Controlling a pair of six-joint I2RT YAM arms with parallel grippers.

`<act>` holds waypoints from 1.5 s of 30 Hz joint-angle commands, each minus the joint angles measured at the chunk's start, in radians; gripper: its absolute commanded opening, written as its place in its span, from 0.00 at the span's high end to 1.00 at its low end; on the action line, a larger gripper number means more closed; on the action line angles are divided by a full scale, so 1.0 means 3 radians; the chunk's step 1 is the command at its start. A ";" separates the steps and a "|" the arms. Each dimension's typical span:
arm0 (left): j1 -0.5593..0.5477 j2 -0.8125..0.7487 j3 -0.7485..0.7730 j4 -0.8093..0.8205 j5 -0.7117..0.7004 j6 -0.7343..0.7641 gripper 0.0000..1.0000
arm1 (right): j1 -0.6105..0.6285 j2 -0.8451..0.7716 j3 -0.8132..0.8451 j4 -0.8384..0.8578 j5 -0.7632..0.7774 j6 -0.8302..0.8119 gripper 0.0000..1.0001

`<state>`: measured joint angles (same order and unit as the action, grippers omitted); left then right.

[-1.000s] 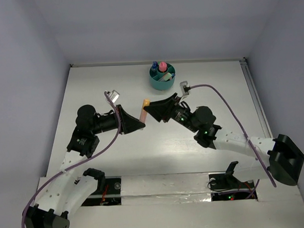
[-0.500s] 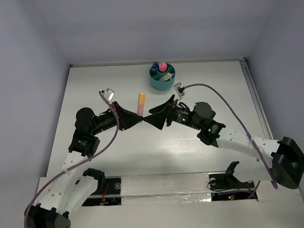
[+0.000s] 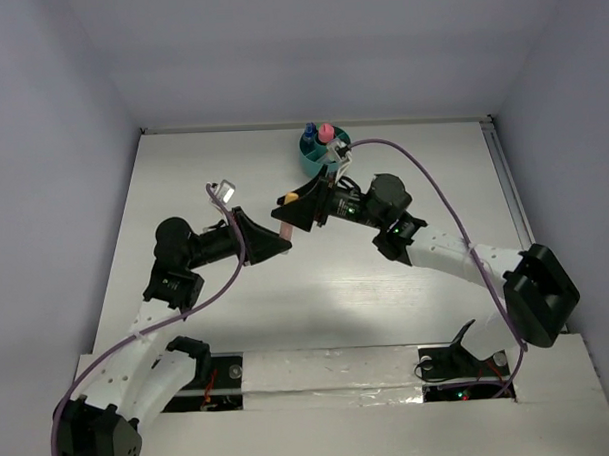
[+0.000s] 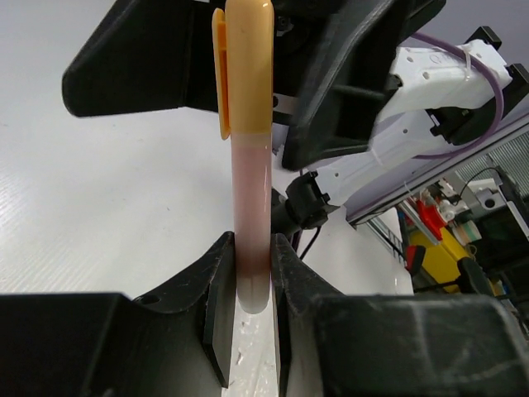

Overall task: Sort the stationery into containers
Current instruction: Place the pen in the storage box.

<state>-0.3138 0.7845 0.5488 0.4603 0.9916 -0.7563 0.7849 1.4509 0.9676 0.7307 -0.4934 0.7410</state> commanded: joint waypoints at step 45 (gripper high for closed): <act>0.0008 -0.0820 0.0477 -0.1974 -0.2140 0.1595 0.01 | -0.0903 0.2311 0.2333 -0.0247 0.2166 -0.2429 1.00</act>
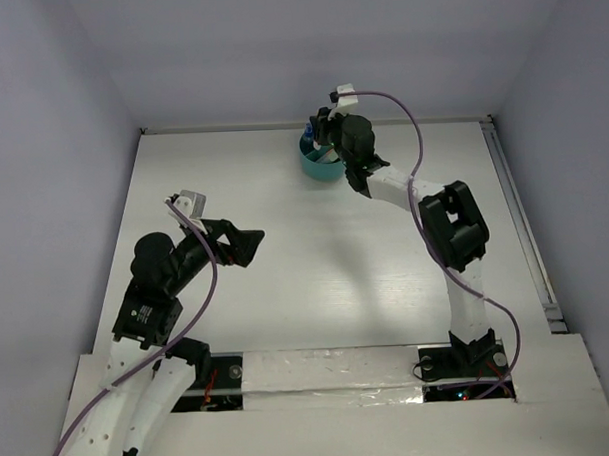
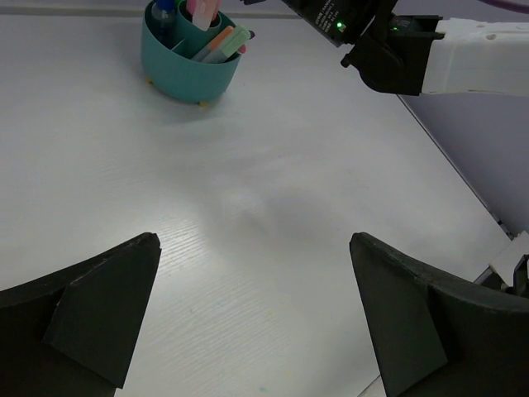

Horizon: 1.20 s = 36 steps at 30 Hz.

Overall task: Sort the stationery into containers
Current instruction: Place the pen in the storage box.

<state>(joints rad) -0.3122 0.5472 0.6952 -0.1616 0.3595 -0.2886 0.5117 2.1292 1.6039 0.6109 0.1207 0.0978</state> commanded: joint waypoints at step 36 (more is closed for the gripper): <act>0.0033 -0.0080 -0.0027 0.0078 -0.0140 0.0006 0.01 | 0.0007 -0.0025 -0.0233 0.0403 -0.0055 -0.0112 0.17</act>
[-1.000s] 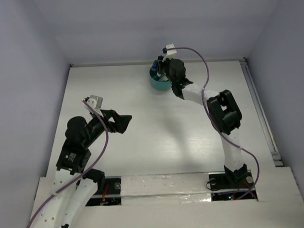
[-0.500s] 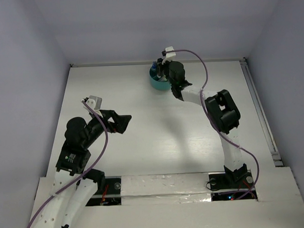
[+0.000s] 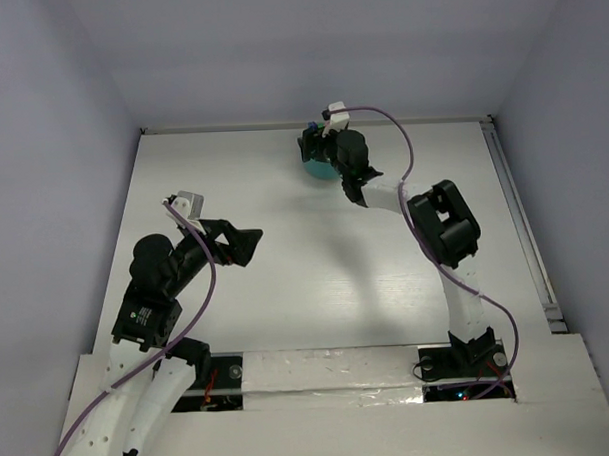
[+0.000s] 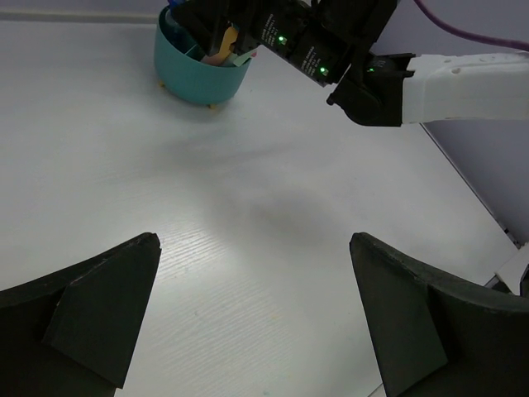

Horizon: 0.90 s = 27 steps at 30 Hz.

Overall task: Sort the stationery into containers
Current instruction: Place the pen in the storage box, then reset both arms

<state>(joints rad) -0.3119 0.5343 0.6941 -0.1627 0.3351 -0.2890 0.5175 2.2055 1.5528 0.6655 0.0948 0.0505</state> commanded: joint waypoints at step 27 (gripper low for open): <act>0.0032 -0.0170 0.0642 0.0266 -0.0279 -0.0397 0.01 | -0.0012 -0.4154 -0.1882 -0.1277 -0.1090 0.1345 0.00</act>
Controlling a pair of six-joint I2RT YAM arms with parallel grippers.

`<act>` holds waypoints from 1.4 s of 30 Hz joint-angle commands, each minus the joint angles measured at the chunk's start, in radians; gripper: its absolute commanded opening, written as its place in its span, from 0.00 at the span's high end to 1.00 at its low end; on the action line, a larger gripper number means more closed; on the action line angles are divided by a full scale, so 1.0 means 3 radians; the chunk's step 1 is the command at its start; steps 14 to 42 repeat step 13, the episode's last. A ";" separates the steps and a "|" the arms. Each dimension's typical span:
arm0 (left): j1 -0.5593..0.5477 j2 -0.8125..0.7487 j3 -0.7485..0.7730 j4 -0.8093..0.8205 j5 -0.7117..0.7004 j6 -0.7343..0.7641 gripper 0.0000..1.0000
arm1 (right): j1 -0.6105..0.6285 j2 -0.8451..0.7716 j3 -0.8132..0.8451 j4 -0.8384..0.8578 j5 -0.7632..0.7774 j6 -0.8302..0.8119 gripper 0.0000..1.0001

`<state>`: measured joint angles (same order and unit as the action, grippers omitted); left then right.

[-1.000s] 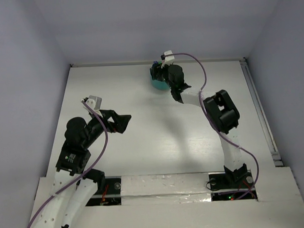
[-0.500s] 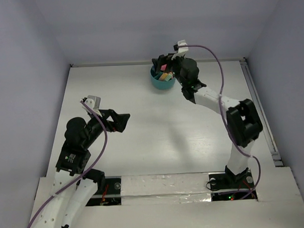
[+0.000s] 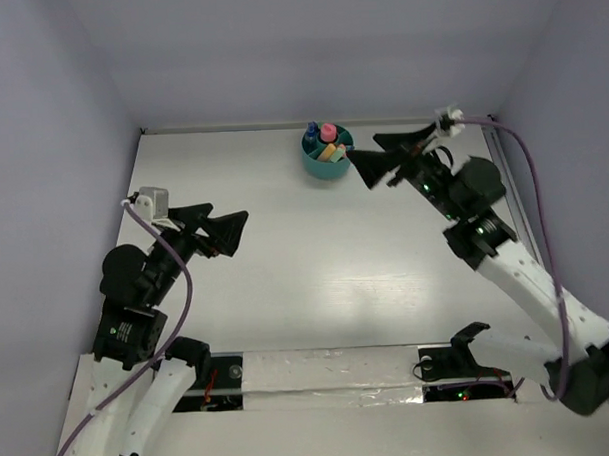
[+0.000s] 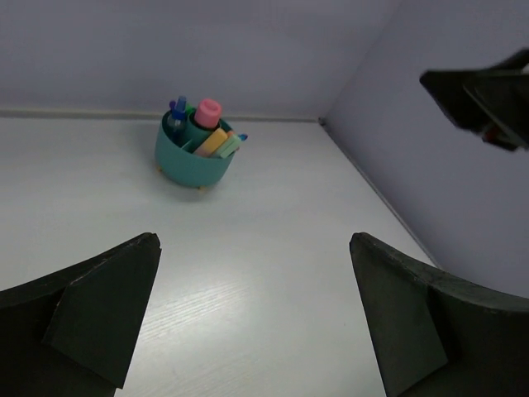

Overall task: Sort the stationery into containers
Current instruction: Reset both arms

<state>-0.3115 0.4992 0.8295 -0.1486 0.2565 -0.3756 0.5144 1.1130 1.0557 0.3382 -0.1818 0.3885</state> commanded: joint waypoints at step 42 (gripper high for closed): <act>0.0031 -0.0463 -0.0030 0.0301 -0.0017 -0.0144 0.01 | -0.0002 -0.1936 -0.0738 -0.1235 0.0990 -0.0032 0.00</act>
